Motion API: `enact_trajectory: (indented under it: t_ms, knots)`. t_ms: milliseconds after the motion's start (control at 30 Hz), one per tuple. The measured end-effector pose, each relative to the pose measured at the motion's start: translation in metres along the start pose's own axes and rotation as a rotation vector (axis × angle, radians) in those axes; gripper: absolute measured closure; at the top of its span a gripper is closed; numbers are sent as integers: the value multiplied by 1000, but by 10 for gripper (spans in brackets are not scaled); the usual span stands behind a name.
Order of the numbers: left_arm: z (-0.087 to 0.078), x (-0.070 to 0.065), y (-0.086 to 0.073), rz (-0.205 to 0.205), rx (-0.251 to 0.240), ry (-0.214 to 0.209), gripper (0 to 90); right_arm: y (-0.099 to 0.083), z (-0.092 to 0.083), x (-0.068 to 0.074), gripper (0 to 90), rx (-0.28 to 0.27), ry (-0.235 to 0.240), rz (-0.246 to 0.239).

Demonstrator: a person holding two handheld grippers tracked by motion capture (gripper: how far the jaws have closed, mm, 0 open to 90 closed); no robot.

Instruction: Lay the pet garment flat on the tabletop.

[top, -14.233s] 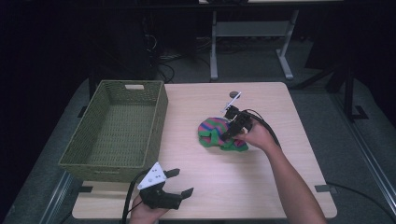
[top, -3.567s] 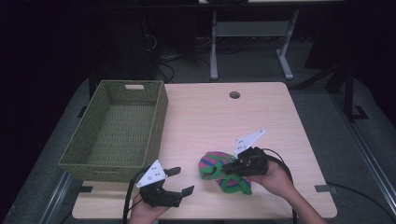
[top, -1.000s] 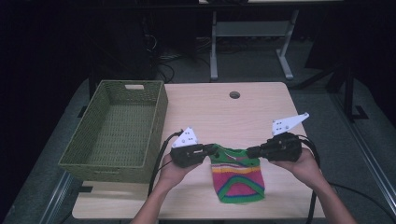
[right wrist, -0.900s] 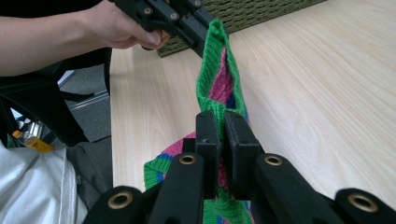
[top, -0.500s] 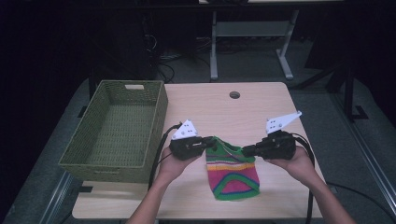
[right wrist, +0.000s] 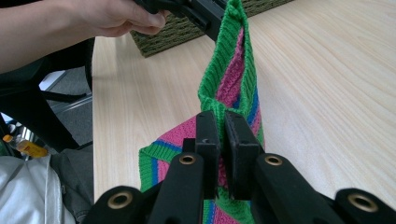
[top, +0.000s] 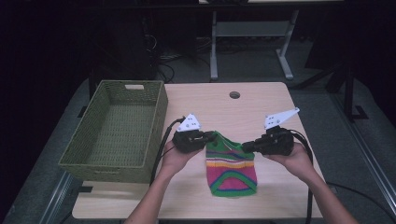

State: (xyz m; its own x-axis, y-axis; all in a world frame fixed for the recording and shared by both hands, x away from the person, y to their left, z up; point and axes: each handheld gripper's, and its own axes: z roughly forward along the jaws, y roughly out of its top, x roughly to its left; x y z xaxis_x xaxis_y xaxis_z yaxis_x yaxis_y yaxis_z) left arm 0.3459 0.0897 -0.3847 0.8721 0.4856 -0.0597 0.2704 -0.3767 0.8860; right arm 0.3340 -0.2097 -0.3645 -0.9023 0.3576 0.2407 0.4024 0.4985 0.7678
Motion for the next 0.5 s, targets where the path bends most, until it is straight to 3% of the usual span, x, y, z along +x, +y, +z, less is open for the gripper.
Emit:
enact_trajectory:
  t_ms: [500]
  knots:
    - [12, 11, 0, -12, 18, 13, 821, 3, -6, -19, 845, -4, -58, 39]
